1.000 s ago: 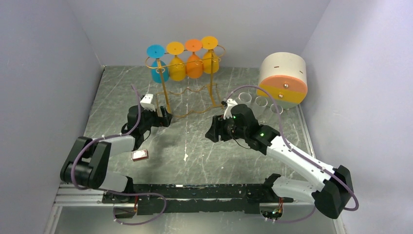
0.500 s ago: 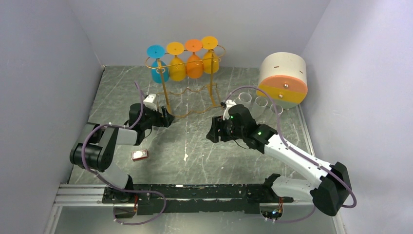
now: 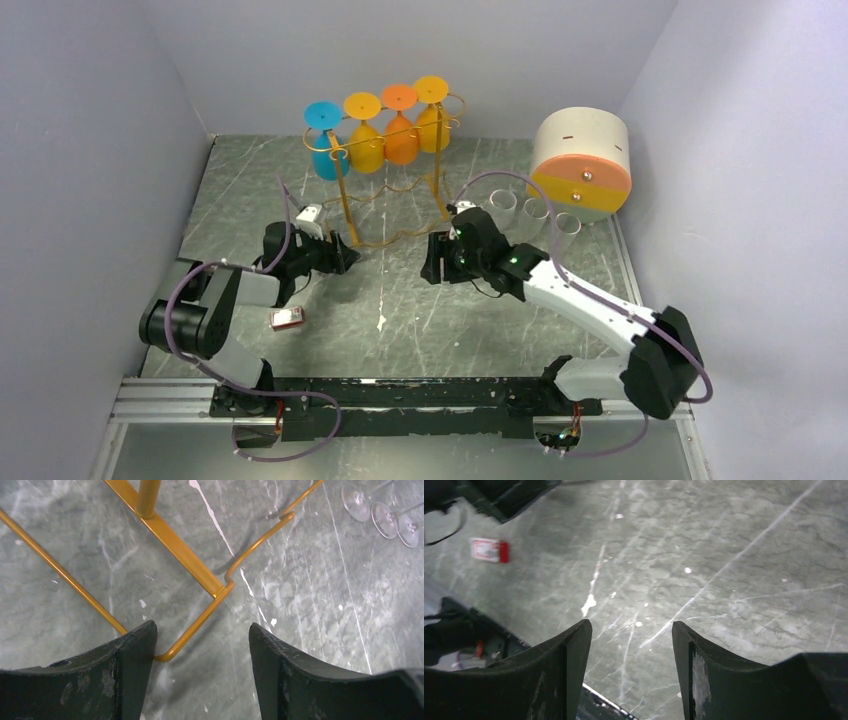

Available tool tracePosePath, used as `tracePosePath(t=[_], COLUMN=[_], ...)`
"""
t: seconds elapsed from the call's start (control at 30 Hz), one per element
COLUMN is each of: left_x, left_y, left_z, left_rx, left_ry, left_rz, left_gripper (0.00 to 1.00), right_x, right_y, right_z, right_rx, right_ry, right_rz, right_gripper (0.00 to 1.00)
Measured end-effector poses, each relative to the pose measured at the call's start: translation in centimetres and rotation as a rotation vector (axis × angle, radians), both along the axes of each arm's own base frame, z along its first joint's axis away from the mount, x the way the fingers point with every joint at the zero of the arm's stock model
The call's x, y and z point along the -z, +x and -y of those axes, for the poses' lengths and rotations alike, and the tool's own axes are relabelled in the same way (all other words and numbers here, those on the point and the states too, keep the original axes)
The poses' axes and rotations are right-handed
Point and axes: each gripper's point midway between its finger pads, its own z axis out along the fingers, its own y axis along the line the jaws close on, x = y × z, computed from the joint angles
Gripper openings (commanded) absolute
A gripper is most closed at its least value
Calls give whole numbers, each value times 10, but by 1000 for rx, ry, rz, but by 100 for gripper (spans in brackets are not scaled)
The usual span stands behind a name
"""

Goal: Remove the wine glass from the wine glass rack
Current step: Adjust the wine rack at the center of the board.

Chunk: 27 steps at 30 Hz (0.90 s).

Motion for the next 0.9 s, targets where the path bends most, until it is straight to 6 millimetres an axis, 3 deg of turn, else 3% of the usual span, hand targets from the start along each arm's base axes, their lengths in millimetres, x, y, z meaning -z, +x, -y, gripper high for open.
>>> tracePosePath(t=[0.27, 0.43, 0.7, 0.9], left_x=[-1, 5, 13, 17], left_y=[-24, -36, -46, -53], left_z=[12, 25, 36, 44], left_rx=[66, 115, 128, 145], left_ry=[-14, 9, 41, 60], left_rz=[-16, -36, -62, -74], left_gripper=[70, 68, 66, 65], right_x=[63, 76, 91, 117], right_y=[26, 55, 83, 99], right_z=[8, 5, 3, 0], right_rx=[144, 250, 355, 389], right_ry=[-250, -343, -341, -378], right_rz=[-56, 2, 81, 94], right_gripper=[63, 56, 47, 45])
